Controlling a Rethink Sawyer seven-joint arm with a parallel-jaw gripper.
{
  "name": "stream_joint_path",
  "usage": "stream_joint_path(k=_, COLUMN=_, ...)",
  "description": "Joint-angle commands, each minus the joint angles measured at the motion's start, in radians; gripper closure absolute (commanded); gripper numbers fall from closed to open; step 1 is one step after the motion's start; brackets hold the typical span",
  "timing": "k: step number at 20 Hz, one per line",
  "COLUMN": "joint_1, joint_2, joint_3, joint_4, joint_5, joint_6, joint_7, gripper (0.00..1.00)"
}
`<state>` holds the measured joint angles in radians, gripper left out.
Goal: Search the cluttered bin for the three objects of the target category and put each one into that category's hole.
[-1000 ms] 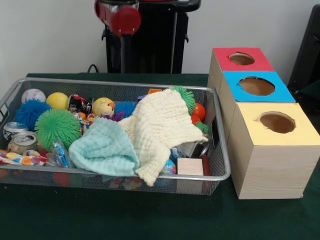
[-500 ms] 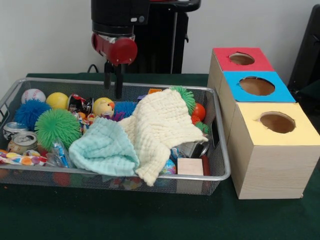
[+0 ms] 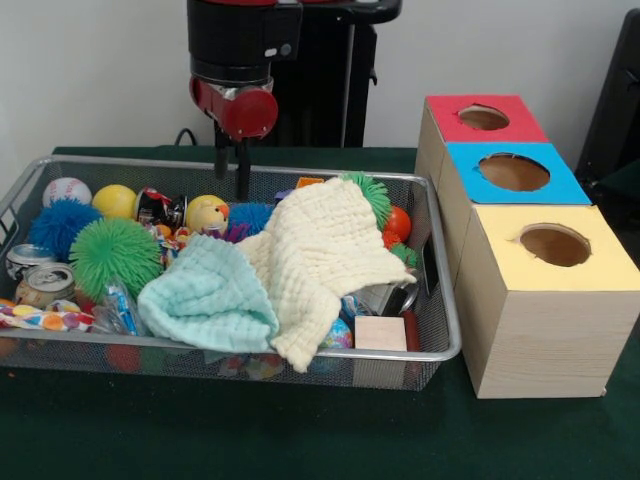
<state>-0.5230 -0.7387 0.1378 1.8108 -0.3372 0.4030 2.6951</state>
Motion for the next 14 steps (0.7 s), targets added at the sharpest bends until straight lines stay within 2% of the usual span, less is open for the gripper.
stream_joint_path(k=1, joint_1=-0.003, joint_2=0.104, joint_3=-0.021, joint_4=-0.069, joint_5=-0.016, joint_6=0.074, joint_7=-0.023, gripper=0.0)
stream_joint_path(k=10, joint_1=0.029, joint_2=0.188, joint_3=-0.077, joint_4=-0.139, joint_5=-0.052, joint_6=-0.001, joint_7=-0.011, gripper=0.0)
stream_joint_path(k=14, joint_1=0.028, joint_2=0.25, joint_3=-0.086, joint_4=-0.177, joint_5=-0.054, joint_6=-0.033, joint_7=-0.012, gripper=0.0)
